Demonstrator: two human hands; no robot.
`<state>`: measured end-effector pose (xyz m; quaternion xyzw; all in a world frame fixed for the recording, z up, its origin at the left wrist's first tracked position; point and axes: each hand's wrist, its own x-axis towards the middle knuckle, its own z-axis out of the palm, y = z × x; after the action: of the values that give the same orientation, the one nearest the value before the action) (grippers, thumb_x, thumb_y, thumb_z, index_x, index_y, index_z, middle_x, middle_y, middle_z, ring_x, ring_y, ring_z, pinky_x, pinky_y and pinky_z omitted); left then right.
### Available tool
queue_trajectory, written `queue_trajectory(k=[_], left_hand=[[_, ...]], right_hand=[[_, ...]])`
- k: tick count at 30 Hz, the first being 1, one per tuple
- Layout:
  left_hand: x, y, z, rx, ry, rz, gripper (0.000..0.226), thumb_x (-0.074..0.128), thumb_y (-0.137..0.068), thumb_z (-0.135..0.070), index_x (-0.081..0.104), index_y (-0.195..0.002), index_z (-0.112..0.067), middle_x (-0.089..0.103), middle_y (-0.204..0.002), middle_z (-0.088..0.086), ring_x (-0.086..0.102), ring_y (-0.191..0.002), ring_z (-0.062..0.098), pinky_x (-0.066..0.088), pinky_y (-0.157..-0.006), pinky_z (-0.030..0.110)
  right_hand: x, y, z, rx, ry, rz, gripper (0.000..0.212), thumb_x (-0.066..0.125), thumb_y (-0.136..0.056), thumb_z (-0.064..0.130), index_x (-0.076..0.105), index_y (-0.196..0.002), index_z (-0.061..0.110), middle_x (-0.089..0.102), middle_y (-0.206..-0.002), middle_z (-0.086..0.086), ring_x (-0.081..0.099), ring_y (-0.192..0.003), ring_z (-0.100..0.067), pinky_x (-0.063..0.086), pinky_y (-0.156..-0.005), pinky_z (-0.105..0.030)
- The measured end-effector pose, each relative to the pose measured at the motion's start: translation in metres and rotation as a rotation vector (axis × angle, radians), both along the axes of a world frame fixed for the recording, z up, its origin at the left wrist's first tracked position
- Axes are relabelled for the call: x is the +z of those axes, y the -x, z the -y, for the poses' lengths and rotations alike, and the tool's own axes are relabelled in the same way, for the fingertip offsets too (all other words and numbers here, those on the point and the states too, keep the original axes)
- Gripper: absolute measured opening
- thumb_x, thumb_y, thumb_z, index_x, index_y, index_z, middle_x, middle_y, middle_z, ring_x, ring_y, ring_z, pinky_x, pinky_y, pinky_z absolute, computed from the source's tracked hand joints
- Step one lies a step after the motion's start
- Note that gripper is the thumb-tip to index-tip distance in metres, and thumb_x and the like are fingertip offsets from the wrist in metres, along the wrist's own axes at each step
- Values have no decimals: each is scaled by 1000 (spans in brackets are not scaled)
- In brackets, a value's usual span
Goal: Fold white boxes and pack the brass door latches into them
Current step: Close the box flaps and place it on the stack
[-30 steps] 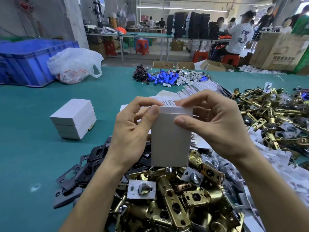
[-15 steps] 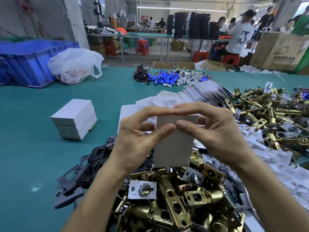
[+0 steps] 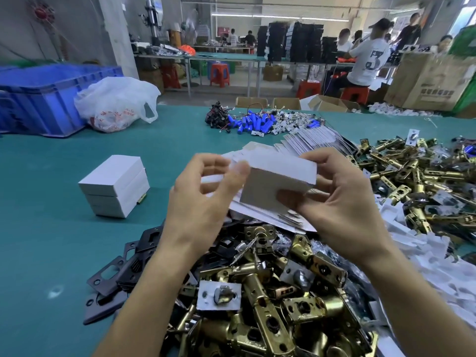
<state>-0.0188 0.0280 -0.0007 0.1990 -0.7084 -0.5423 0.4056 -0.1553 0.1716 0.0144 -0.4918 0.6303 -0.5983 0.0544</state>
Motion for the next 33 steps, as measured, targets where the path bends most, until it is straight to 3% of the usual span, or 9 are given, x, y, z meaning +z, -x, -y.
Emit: queue_trajectory(k=[3,5,7,11,16,22,26,30,33], left_hand=[[3,-1,-1,-178,-342,202,69,50,-61,-88,58,-108,-39,69,-114,2,77,-78,27,61,-60,38],[6,-1,-6,-321,-494,177,73,63,-65,-76,58,-121,-30,72,-112,11,76,-75,36,60,-58,37],[6,0,-4,-300,-563,78,71,74,-70,-52,58,-130,-16,72,-104,14,74,-69,28,57,-54,31],[-2,4,12,-79,-619,-89,32,60,-92,-12,62,-124,-16,65,-99,13,67,-56,13,52,-44,26],[-22,-2,66,291,-520,-218,45,59,-95,-6,55,-136,-25,60,-107,9,65,-71,20,55,-51,28],[-62,-23,133,550,-433,-5,43,64,-93,-9,59,-130,-30,55,-101,-1,58,-73,18,50,-53,31],[-103,-34,144,655,-453,166,39,64,-97,-9,53,-134,-16,53,-134,12,60,-92,28,53,-62,33],[-113,-34,141,778,-353,279,39,67,-96,-20,55,-132,-15,44,-142,17,67,-92,37,59,-75,42],[-111,-31,134,847,-316,307,37,67,-96,-26,52,-127,-15,35,-141,17,67,-88,40,52,-67,33]], right_hand=[[0,-4,6,-124,41,-286,40,82,-73,-3,59,-97,20,68,-97,6,66,-98,-16,59,-82,-40],[-3,-10,13,-143,23,-509,39,81,-69,-7,64,-99,10,67,-102,-4,65,-96,-24,56,-77,-48],[-9,-17,18,-116,-36,-603,43,79,-65,-9,66,-101,10,65,-108,-6,64,-98,-24,53,-80,-39],[-12,-18,16,-59,-239,-548,58,74,-80,5,58,-129,32,51,-131,7,51,-118,-8,40,-97,-21],[-13,-2,-6,-80,-274,-418,39,70,-88,11,65,-121,31,67,-104,17,63,-97,-1,55,-87,-31],[-25,9,-26,-188,-337,-272,20,68,-91,12,73,-102,27,71,-86,19,66,-85,3,56,-78,-22],[-31,20,-30,-268,-464,-231,11,66,-91,21,70,-97,30,68,-85,20,63,-84,7,56,-79,-26],[-34,30,-23,-317,-596,-229,9,63,-92,29,66,-99,34,66,-94,17,60,-87,0,55,-83,-35],[-31,38,-9,-336,-646,-253,19,62,-92,28,69,-110,26,69,-107,6,60,-90,-5,53,-87,-35]])
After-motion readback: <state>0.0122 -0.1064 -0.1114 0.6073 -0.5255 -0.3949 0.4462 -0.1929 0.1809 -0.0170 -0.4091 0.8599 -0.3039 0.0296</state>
